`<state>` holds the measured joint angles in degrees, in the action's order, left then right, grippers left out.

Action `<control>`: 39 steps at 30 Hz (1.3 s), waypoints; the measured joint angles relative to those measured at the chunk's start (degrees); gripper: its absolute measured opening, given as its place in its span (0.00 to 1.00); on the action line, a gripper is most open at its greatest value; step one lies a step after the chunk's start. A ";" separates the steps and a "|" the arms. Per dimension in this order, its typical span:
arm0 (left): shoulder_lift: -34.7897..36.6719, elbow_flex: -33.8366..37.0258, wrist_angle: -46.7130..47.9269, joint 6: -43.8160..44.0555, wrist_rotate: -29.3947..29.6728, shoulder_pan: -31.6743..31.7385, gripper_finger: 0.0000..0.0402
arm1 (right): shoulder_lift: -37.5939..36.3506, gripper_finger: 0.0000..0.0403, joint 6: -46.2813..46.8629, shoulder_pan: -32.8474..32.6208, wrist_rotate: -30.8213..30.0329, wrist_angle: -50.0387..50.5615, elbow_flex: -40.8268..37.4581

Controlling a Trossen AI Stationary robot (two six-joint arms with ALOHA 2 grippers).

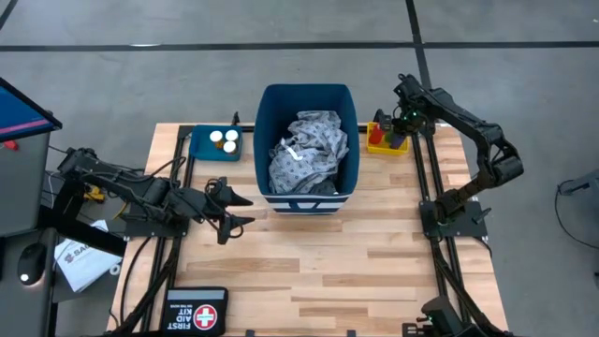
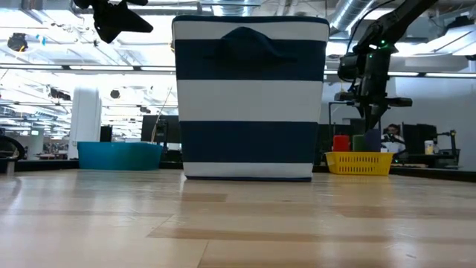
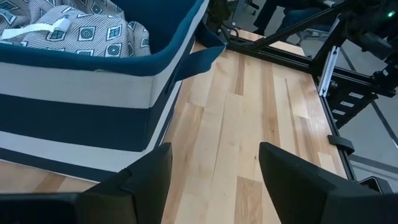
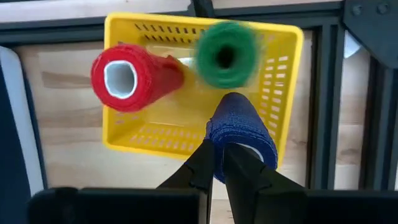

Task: Pick & place medical supplies in basket/bin
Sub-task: Put the purple bandage into the yellow bin

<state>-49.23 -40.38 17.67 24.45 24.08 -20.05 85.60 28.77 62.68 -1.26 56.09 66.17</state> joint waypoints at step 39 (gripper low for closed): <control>0.00 0.00 -0.18 1.49 -0.57 -0.22 0.58 | 0.00 0.28 -0.26 0.39 1.71 -1.53 -0.77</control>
<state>-49.22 -40.38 17.50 25.93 23.51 -20.27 85.60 28.51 63.07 0.45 54.56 65.41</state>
